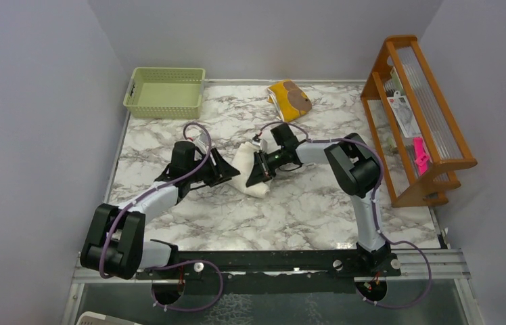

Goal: Roll the towels
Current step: Roll the towel at the center of the board.

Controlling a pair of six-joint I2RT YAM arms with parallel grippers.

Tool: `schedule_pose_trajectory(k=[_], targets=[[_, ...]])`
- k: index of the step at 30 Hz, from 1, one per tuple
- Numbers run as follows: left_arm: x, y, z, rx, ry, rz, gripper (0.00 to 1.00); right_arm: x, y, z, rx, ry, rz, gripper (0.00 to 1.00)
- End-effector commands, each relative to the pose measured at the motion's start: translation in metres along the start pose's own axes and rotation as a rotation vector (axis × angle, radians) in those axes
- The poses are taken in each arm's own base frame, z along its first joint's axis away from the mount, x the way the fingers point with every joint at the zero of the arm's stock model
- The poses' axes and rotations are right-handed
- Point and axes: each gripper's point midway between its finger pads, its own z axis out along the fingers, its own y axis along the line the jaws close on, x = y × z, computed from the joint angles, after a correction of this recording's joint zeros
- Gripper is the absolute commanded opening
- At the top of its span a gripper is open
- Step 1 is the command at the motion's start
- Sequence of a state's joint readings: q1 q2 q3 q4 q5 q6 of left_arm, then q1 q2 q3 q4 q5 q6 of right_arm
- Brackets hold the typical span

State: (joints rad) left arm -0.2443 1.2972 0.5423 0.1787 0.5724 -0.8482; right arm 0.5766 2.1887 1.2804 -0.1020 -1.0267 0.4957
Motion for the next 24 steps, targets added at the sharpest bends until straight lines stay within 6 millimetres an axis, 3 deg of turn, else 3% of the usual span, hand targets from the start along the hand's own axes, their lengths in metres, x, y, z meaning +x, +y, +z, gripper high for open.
schedule_pose_trajectory(k=[1, 8, 14, 24], targets=[[0.020, -0.009, 0.003, 0.046, 0.046, -0.022, 0.51, -0.003, -0.003, -0.001, 0.050, 0.001, -0.024, 0.01], [0.021, -0.019, -0.003, 0.061, 0.046, -0.022, 0.51, -0.016, 0.029, -0.001, 0.059, -0.014, -0.144, 0.01], [0.012, -0.028, -0.011, 0.045, 0.009, -0.002, 0.51, -0.011, 0.046, 0.017, 0.147, 0.003, -0.252, 0.01], [0.024, 0.006, -0.031, -0.140, -0.021, -0.047, 0.50, -0.004, 0.044, 0.033, 0.304, 0.000, -0.324, 0.01]])
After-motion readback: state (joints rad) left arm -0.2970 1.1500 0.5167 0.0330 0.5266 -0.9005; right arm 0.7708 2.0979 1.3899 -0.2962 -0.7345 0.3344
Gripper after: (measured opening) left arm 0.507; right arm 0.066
